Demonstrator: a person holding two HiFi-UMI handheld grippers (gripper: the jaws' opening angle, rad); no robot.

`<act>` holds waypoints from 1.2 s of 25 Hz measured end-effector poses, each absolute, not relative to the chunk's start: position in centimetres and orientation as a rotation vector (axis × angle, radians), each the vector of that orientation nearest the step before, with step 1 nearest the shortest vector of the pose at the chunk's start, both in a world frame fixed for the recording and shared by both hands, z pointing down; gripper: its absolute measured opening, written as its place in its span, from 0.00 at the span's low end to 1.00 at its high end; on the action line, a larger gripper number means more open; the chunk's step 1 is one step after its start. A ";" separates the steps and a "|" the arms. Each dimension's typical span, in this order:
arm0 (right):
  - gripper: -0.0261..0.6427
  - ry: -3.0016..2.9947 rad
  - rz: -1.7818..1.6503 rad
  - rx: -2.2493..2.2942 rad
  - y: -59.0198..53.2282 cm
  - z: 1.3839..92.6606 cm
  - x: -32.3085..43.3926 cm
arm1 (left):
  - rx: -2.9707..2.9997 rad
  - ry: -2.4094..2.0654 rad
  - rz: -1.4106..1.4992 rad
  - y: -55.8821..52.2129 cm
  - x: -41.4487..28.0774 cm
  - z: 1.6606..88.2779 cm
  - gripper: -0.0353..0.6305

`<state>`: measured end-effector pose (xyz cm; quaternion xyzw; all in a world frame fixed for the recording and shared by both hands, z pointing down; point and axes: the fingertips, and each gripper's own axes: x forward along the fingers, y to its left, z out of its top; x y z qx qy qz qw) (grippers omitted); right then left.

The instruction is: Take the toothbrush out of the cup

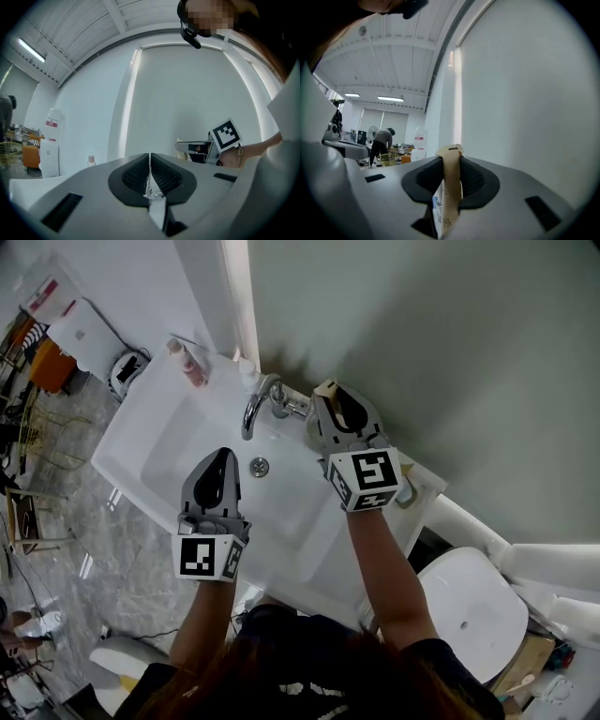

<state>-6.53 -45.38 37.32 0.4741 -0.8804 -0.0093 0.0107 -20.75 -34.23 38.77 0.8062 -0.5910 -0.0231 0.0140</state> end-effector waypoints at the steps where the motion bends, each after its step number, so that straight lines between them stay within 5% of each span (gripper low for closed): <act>1: 0.19 -2.765 -0.025 1.493 -44.8 36.3 -6.0 | 2.519 -1.836 -0.077 -34.0 -20.4 38.4 0.10; 12: 0.19 -2.854 -0.154 1.624 -33.7 27.2 2.7 | 2.601 -1.816 -0.140 -29.9 -17.1 34.8 0.10; 30: 0.18 -2.628 -0.137 1.935 -21.7 30.2 18.5 | 2.639 -1.774 -0.106 -23.4 -10.2 34.1 0.09</act>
